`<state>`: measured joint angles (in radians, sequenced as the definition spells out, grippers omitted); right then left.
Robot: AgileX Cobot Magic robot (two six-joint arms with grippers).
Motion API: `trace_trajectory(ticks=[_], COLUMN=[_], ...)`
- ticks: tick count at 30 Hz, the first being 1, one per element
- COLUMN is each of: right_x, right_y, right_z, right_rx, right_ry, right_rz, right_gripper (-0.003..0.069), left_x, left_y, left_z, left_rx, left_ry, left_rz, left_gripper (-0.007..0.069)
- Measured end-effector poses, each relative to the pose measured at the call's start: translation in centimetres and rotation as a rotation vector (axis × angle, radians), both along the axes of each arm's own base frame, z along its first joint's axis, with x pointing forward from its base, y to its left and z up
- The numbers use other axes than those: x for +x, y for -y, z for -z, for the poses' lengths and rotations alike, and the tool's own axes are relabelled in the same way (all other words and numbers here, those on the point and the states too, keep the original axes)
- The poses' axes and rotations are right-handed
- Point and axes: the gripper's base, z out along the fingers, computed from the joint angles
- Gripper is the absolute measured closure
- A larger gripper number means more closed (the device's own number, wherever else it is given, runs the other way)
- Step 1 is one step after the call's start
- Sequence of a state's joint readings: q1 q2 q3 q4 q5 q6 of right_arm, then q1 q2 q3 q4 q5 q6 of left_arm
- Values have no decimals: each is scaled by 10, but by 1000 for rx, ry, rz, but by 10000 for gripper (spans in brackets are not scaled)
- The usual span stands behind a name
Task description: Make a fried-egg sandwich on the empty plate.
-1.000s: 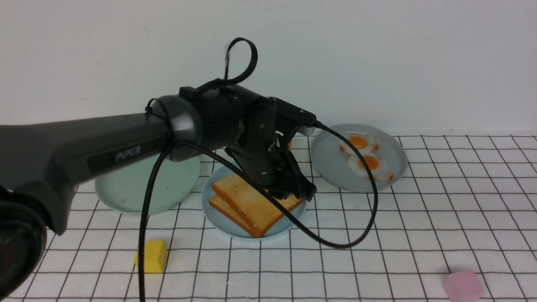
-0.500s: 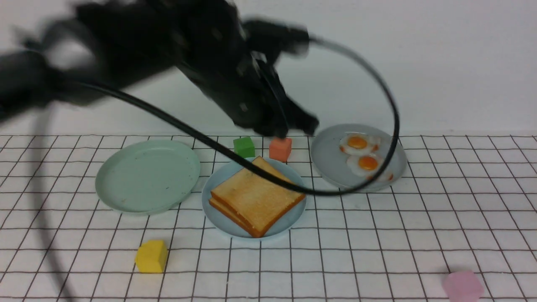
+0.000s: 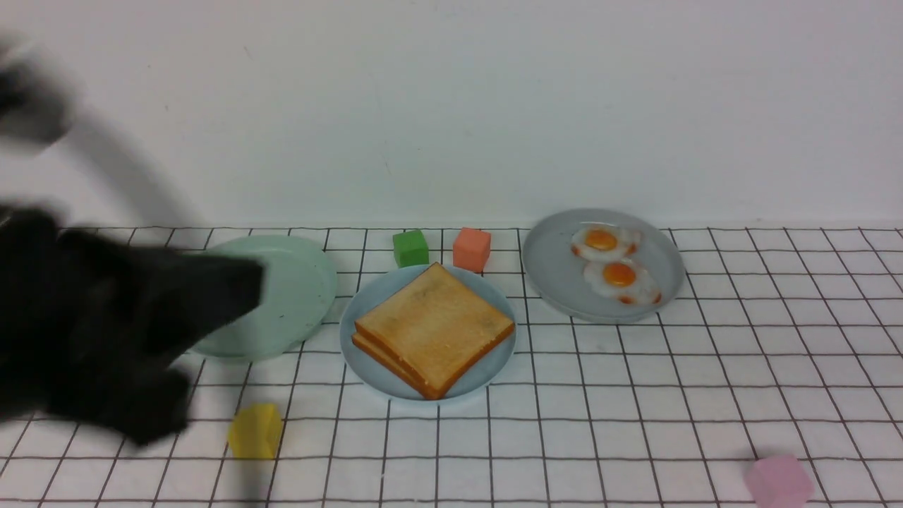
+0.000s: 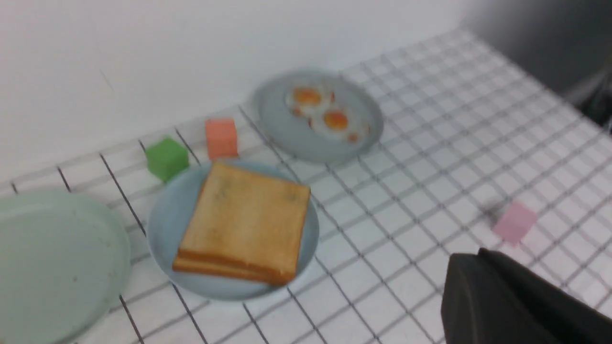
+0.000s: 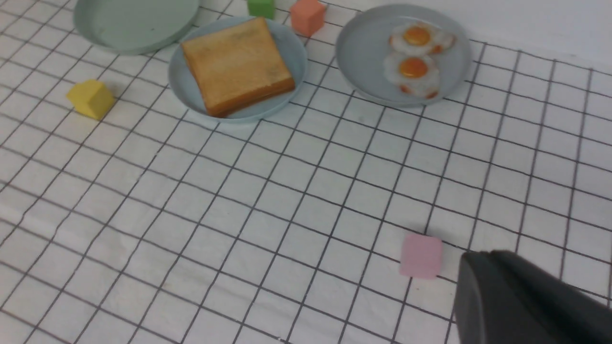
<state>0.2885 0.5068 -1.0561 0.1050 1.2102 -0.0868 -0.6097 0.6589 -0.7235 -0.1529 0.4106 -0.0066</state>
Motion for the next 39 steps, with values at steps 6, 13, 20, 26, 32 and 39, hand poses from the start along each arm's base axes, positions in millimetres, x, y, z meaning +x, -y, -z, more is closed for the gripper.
trace_trajectory(ticks=[6,13,20,26,32,39], right_x=[-23,-36,-15,1,9,18], right_y=[12,17,12,8,5,12], right_z=[19,57,92,132,161,184], right_rx=[58,181,274,242,218,203], right_ry=[56,168,294,208,147,227], right_rz=[82,135,160,170,176,332], right_gripper=[656,656,655,651,649,661], left_x=[-41,-57,-54,-54,-55,-55], left_y=[-31,-43,-41,-39,-39,-39], left_z=[45,81,119,141,150,152], left_rx=[-198,-265,-200,-144,-115,-104], left_ry=[160,207,115,37,-4,-19], left_rz=[-32,-42,-42,-36,-30,-27], left_gripper=[638,638,638,638,638,638])
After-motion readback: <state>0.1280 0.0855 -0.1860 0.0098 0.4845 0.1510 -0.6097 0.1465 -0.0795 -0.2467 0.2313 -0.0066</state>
